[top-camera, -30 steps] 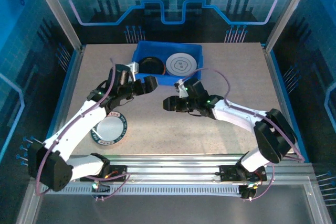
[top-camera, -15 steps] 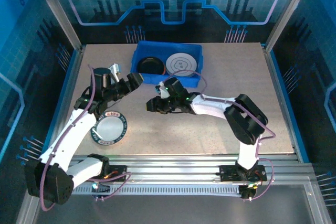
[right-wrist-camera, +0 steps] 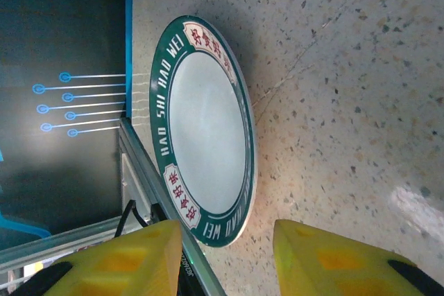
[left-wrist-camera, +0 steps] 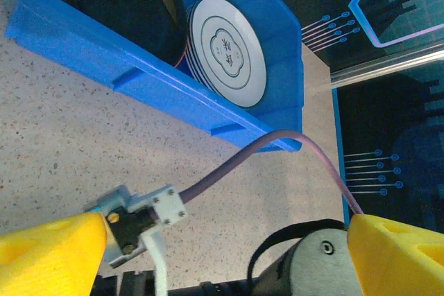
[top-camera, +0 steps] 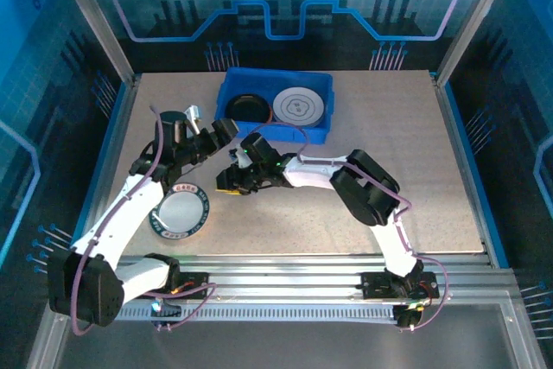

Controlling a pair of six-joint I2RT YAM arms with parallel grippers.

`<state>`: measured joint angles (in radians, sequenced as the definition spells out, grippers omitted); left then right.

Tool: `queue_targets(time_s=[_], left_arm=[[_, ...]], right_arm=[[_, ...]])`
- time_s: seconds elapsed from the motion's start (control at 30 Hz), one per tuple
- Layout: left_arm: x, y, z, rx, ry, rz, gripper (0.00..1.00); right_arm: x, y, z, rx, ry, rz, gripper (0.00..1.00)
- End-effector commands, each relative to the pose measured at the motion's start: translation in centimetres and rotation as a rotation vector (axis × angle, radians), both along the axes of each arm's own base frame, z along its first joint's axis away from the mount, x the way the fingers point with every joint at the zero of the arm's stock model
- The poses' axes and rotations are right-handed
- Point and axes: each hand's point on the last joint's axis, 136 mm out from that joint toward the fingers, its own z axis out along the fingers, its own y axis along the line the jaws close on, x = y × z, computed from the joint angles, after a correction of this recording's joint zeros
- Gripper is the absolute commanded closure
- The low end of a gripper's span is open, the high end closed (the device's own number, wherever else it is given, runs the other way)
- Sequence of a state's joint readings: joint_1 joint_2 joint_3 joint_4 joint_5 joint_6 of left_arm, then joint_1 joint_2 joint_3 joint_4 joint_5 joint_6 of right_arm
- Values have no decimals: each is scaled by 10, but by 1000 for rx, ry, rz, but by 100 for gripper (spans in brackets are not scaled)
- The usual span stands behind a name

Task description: Place the plates into the plastic bin on the countertop

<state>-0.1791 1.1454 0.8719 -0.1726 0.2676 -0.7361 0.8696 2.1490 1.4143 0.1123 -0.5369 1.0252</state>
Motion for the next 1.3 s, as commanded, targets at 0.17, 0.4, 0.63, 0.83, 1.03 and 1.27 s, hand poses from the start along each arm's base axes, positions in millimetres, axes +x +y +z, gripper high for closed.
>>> queue_targets(time_s=[0.17, 0.4, 0.63, 0.83, 1.03, 1.27], left_arm=[[9, 7, 9, -49, -32, 25, 9], [10, 14, 6, -75, -20, 26, 9], [11, 26, 0, -87, -6, 61, 9], [13, 31, -4, -92, -3, 72, 9], [13, 33, -13, -104, 6, 87, 9], [11, 35, -18, -98, 15, 89, 9]], right_arm=[[-8, 21, -17, 5, 84, 49, 60], [-10, 33, -26, -7, 103, 80, 61], [-16, 42, -41, -43, 126, 110, 62], [-20, 43, -46, -81, 130, 133, 62], [-26, 48, -48, -94, 135, 169, 64], [-29, 53, -56, -110, 155, 193, 65]])
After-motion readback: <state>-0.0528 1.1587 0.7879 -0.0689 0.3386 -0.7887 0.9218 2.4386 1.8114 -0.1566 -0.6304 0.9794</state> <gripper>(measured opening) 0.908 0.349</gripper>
